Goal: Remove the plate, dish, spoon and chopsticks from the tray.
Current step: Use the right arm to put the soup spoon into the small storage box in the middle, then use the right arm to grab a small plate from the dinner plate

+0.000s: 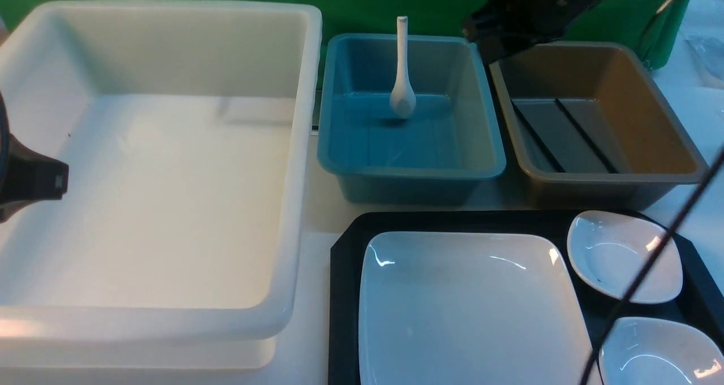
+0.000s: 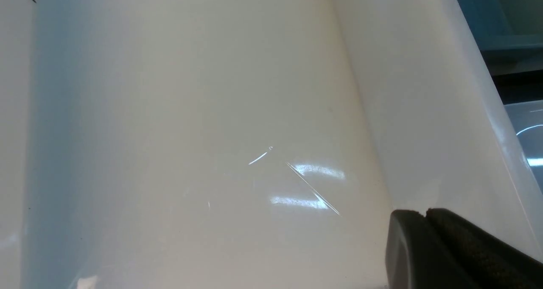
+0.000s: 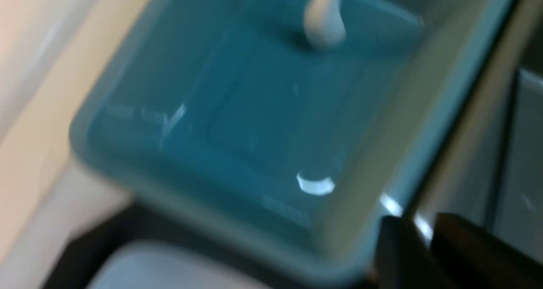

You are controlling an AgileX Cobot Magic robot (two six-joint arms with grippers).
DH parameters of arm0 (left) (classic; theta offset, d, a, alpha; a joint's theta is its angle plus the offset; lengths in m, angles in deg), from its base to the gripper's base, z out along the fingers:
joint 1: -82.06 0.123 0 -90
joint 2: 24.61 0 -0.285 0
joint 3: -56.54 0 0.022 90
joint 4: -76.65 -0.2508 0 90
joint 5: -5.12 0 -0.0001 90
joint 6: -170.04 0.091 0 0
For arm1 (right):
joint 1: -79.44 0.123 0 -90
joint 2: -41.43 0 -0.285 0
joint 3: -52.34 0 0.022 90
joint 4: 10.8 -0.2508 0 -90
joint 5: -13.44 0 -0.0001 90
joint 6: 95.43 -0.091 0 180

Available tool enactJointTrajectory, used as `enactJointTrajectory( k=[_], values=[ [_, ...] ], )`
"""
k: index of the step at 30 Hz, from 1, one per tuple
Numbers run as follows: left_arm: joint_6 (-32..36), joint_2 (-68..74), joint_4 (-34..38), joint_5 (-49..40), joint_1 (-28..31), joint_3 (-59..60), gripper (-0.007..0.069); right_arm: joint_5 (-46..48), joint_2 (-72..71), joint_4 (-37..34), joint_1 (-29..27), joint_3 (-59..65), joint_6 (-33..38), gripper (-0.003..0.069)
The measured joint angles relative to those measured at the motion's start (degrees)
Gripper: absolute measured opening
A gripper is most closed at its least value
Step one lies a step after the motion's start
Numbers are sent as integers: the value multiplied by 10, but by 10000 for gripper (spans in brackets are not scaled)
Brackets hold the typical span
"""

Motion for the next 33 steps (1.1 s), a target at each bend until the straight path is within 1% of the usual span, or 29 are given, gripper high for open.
enactJointTrajectory(
  k=[1,3,4,5,6,7,8,11,13,14,19,21,22,23,24,26,29,33],
  values=[
    [0,0,0,0,0,0,17,6,0,0,-1,1,1,89],
    [0,0,0,-1,0,0,17,37,-53,1,-17,35,4,41],
    [0,0,0,-1,0,0,17,37,-86,1,-23,67,4,33],
    [0,0,0,-1,0,0,17,37,-86,1,-23,67,4,33],
    [0,0,0,-1,0,0,17,37,-124,2,-28,123,4,29],
    [0,0,0,-1,0,0,17,36,-134,3,-29,140,4,29],
    [0,0,0,-1,0,0,17,36,-152,3,-30,182,4,29],
    [1,0,0,-2,0,0,17,35,-232,1,-30,353,1,36],
    [1,0,0,-3,0,0,17,31,-270,1,-30,451,-5,74],
    [1,0,0,-4,0,0,17,26,-288,1,-30,500,-8,108],
    [2,0,0,-9,0,0,17,-51,-351,2,-30,698,-10,351],
    [2,0,0,-9,0,0,17,-82,-358,1,-30,745,4,422],
    [2,0,0,-9,0,0,17,-85,-358,1,-30,755,8,437],
    [2,0,0,-9,0,0,17,-108,-358,1,-30,788,18,489],
    [2,0,1,-9,0,0,17,-121,-358,2,-30,801,19,510],
    [2,0,5,-8,0,0,17,-141,-358,2,-30,809,9,531],
    [2,0,16,-3,0,0,17,-161,-358,-1,-30,797,-3,532],
    [4,0,17,-5,0,0,17,-132,-359,-2,-30,775,22,528]
  ],
)
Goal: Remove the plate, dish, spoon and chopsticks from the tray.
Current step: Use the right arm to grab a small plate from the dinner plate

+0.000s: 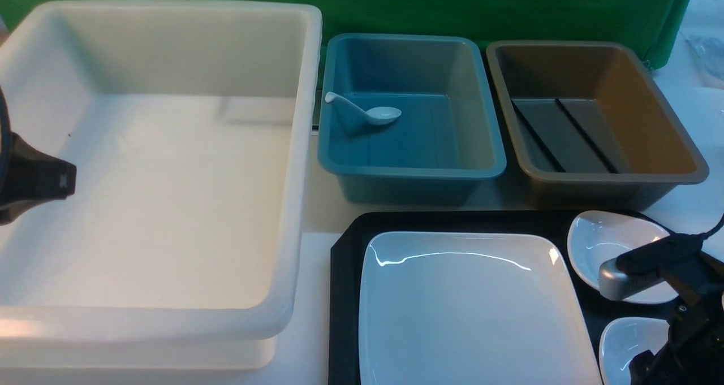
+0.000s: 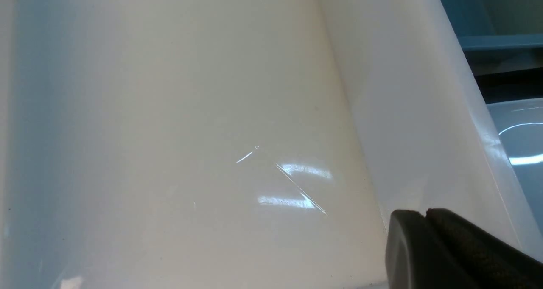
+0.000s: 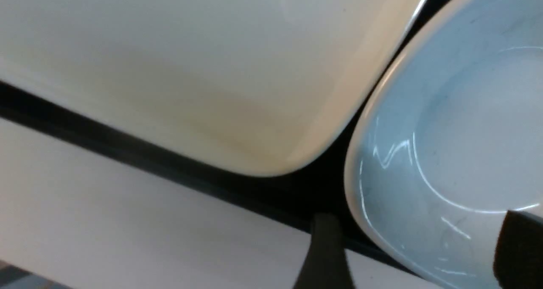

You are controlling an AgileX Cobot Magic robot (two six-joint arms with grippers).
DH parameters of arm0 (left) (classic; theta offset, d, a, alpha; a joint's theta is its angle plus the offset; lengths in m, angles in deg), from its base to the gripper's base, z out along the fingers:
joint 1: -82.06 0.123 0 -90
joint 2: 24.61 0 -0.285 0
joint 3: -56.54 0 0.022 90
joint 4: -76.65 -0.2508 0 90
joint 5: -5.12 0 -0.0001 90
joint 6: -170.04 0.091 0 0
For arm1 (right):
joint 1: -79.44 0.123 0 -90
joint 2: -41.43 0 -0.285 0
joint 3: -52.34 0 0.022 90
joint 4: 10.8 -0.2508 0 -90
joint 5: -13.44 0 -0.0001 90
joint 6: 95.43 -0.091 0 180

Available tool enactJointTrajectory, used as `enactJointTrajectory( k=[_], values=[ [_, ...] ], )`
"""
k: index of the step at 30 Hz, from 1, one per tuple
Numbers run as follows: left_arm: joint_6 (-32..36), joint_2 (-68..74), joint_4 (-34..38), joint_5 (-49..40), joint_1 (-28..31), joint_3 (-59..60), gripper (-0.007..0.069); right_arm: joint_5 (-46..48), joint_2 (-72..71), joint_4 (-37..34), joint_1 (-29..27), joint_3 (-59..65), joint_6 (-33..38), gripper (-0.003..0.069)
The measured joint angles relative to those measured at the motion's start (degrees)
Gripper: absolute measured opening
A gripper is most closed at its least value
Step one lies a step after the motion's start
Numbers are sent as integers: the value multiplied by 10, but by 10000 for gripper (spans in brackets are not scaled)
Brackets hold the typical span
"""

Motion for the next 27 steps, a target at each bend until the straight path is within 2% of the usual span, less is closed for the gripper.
enactJointTrajectory(
  k=[3,11,16,20,27],
  values=[
    [0,0,5,-3,0,0,17,26,-1,0,0,-1,4,528],
    [9,1,24,5,0,0,17,13,-2,0,0,3,5,528],
    [9,13,25,1,0,0,17,36,-3,0,0,4,12,528],
    [11,32,38,2,0,0,17,6,-4,1,0,32,18,528],
    [56,98,88,8,-12,-29,8,-15,-4,1,0,38,20,528]
  ],
)
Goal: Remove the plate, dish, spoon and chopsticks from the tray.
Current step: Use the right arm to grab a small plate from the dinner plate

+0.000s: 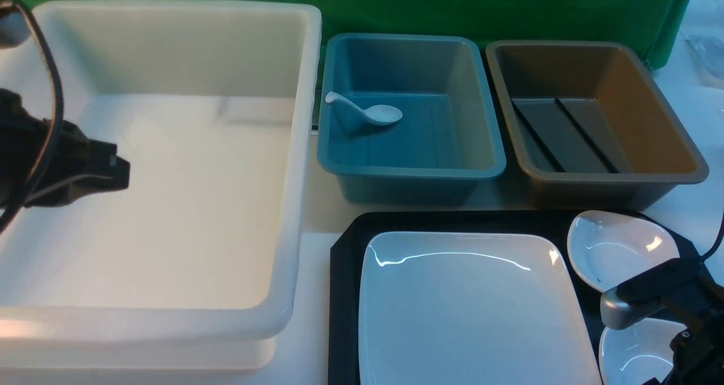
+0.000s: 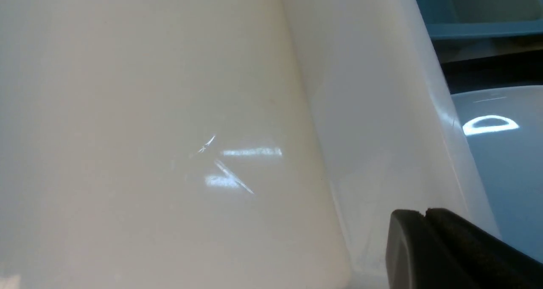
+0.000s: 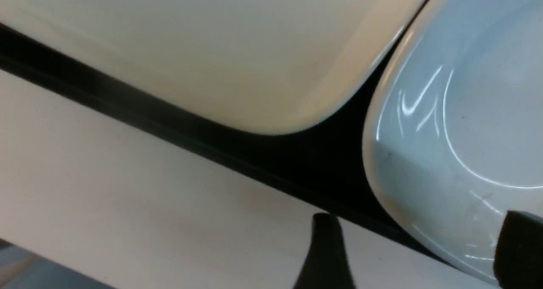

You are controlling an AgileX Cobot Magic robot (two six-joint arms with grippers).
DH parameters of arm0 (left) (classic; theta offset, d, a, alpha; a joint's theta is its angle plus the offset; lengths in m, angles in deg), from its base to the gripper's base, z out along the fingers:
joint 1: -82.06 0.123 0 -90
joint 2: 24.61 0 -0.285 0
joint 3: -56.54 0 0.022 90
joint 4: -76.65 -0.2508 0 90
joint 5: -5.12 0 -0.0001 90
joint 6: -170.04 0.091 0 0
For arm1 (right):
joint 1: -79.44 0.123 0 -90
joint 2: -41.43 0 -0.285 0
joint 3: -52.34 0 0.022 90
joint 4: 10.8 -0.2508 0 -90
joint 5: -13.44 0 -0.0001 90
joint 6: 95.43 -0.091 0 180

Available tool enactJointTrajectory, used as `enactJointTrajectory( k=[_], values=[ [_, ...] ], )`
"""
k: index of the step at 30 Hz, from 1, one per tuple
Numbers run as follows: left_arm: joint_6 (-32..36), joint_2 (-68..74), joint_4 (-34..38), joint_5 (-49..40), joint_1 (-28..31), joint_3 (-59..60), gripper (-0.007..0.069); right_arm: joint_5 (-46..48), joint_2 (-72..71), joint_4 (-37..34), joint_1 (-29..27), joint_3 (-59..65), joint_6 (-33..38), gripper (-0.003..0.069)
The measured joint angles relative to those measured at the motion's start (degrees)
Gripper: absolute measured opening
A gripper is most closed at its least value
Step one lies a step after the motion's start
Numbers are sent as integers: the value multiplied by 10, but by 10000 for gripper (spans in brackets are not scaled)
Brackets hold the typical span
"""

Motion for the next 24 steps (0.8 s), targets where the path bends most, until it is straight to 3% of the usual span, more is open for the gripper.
enactJointTrajectory(
  k=[5,13,17,24],
  values=[
    [1,68,-16,4,-73,-80,2,-8,0,0,0,0,-3,528],
    [-51,227,-132,-29,-198,-290,1,-13,0,0,0,0,-16,528],
    [-62,307,-136,-90,-228,-397,1,-8,0,0,0,0,-24,526],
    [-63,329,-136,-120,-246,-413,1,0,0,2,12,1,1,526]
  ],
)
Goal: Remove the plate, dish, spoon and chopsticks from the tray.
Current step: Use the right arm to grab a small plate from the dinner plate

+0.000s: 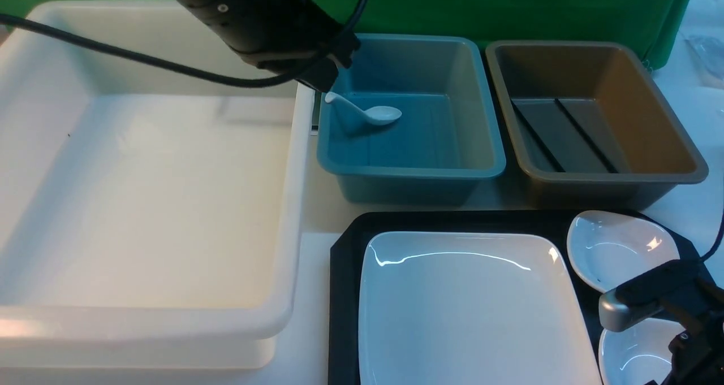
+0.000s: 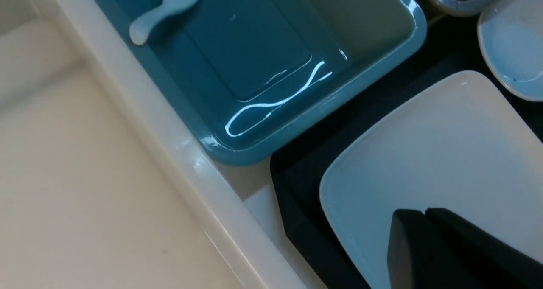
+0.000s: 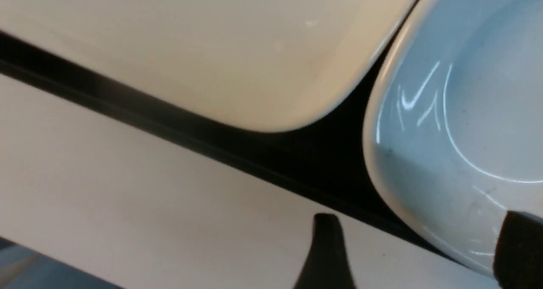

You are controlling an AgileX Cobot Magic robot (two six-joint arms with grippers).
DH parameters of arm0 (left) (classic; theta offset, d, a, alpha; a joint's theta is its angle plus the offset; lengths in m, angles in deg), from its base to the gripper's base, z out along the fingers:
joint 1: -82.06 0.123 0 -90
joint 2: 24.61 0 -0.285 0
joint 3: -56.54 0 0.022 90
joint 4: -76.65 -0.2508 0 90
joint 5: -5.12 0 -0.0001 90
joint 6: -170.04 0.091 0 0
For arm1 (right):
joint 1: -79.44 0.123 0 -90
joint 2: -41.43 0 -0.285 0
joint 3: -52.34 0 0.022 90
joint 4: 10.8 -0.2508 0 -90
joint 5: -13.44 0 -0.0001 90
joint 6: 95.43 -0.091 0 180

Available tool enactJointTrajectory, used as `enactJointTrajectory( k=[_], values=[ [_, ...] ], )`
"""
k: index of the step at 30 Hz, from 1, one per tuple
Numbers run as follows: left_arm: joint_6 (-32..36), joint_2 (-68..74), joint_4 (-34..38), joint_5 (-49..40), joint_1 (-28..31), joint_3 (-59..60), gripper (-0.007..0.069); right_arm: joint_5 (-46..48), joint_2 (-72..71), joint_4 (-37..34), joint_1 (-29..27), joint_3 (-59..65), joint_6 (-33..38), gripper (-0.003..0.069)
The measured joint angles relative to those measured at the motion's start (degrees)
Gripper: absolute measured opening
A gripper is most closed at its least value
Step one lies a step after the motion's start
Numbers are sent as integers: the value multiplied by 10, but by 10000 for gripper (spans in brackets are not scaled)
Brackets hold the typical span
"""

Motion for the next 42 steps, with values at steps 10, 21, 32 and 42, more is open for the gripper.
enactJointTrajectory(
  k=[10,21,32,42],
  values=[
    [2,-39,-4,-48,0,4,1,-28,58,111,67,0,-49,525],
    [-8,-169,-33,-15,0,117,1,-53,110,121,72,0,-61,512],
    [-50,-253,-84,13,0,197,7,-31,109,132,74,-6,-58,218],
    [-81,-266,-104,13,0,202,11,61,22,128,74,-78,-71,95]
  ],
)
